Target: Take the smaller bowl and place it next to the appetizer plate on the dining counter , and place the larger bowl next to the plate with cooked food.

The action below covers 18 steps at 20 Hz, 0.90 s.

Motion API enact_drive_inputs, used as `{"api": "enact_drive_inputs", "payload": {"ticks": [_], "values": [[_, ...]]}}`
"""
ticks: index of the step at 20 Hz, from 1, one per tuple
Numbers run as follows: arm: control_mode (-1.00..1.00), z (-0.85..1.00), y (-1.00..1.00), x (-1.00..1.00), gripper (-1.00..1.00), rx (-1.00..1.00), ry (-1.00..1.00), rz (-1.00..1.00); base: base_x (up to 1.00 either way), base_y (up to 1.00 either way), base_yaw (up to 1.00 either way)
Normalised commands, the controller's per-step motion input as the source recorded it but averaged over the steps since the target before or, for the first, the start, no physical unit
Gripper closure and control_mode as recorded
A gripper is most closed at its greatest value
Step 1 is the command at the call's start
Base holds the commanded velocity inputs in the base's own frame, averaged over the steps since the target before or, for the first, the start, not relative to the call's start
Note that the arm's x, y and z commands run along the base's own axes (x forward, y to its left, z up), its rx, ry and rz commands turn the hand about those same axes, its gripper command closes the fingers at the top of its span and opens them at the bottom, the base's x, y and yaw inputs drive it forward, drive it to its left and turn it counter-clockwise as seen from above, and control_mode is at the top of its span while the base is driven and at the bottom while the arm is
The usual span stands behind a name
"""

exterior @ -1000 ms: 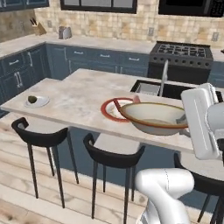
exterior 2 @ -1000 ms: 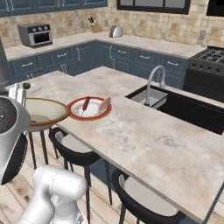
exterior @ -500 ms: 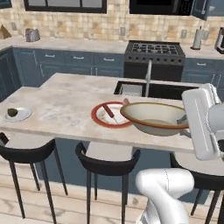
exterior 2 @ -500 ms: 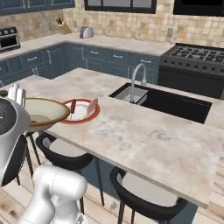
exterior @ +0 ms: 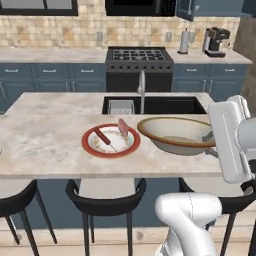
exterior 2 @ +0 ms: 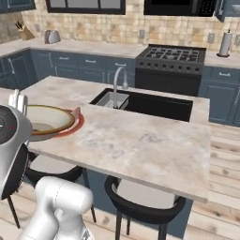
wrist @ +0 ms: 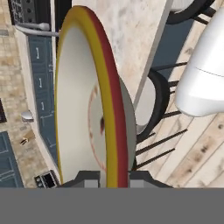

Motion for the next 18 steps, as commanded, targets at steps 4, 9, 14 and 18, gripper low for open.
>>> {"api": "enact_drive_inputs", "payload": {"ticks": [4, 9, 14, 18], "values": [[1.00, 0.00, 0.00, 0.00, 1.00, 0.00, 0.00, 0.00, 0.58, -0.04, -0.40], [-1.00, -0.32, 0.06, 0.76, 1.00, 0.06, -0.07, -0.18, 0.14, 0.00, -0.08], [-1.00, -0.48, -0.44, 0.89, 1.00, 0.00, -0.02, 0.11, 0.00, 0.00, 0.00], [-1.00, -0.59, -0.71, 0.54, 1.00, 0.00, -0.01, 0.43, 0.00, 0.00, 0.00]]}}
